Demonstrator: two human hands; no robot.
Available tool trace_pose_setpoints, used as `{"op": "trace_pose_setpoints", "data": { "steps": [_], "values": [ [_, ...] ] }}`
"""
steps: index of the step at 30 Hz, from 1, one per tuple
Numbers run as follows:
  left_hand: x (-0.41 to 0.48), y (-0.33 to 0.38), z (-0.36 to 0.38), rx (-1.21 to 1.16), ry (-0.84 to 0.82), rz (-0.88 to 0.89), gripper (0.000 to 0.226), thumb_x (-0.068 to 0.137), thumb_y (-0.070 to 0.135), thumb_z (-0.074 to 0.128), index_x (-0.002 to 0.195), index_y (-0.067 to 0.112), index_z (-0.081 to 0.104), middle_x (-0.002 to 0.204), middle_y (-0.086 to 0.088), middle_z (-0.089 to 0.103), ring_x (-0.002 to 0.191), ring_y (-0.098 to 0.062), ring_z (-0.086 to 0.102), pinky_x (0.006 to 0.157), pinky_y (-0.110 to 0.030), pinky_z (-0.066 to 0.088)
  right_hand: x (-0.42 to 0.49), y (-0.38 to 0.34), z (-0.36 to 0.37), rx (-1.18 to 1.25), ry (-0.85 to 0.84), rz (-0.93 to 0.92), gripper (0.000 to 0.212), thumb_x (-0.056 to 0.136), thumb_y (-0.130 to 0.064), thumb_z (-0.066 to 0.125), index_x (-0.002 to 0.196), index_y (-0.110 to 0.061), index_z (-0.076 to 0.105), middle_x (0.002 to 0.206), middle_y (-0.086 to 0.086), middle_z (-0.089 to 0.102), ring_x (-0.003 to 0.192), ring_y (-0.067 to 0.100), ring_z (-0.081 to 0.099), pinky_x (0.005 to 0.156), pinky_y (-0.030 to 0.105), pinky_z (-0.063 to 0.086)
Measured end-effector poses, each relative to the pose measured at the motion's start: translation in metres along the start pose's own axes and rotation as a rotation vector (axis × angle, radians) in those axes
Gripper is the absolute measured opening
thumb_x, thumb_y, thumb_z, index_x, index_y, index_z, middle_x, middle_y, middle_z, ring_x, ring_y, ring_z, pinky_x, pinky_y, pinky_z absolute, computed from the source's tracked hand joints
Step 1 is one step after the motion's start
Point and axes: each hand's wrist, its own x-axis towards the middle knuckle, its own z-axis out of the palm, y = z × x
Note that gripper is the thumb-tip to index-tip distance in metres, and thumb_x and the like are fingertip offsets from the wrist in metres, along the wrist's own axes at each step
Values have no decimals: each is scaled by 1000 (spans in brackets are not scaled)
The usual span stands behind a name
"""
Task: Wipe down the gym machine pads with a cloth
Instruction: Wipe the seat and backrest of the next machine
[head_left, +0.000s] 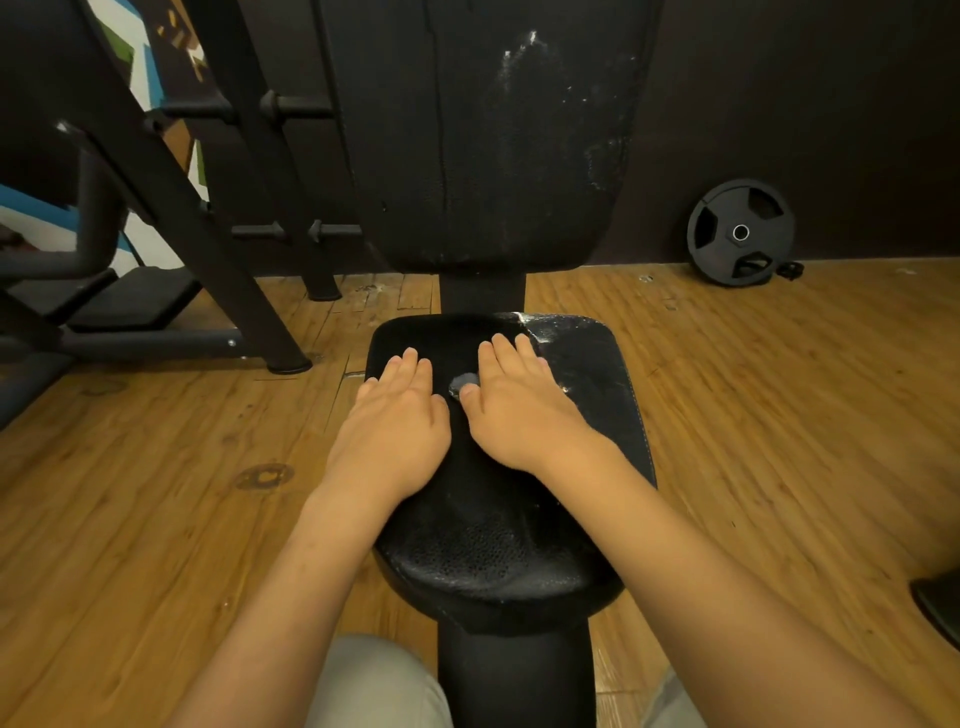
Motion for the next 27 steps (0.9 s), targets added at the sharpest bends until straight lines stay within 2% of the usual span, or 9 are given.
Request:
{"op": "trace_pose_setpoints", "data": {
  "steps": [5,8,13,20,27],
  "values": [
    [1,-2,1,9,6,-5,57,110,31,26,162,13,14,170,-7,7,157,-19,6,128,-38,10,4,-3,0,0,22,15,61,111,-38,30,163,-10,14,171,8,9,158,28,-5,127,45,5],
    [0,0,0,8,6,-10,57,110,32,27,162,14,14,170,-6,7,157,-18,6,127,-38,10,-2,-10,2,6,72,61,64,111,-42,28,164,-11,9,172,8,4,158,27,-7,126,42,1],
    [1,0,1,14,8,-16,56,110,32,28,162,15,13,171,-5,6,157,-18,5,125,-37,8,-26,-10,5,-25,7,51,64,112,-40,25,163,-11,0,172,7,-6,157,26,-14,126,42,-2],
    [0,2,0,16,7,-19,57,110,32,28,162,14,14,171,-6,6,157,-18,6,126,-38,10,-32,-13,3,-4,32,41,62,112,-38,24,163,-10,1,172,7,-5,157,25,-14,126,40,-3],
    [0,1,0,13,12,-19,56,110,32,27,162,15,14,170,-5,7,157,-17,6,125,-37,10,-40,-10,-1,28,-42,-4,63,112,-36,27,163,-9,3,172,7,-6,157,25,-16,126,39,-3]
  ]
}}
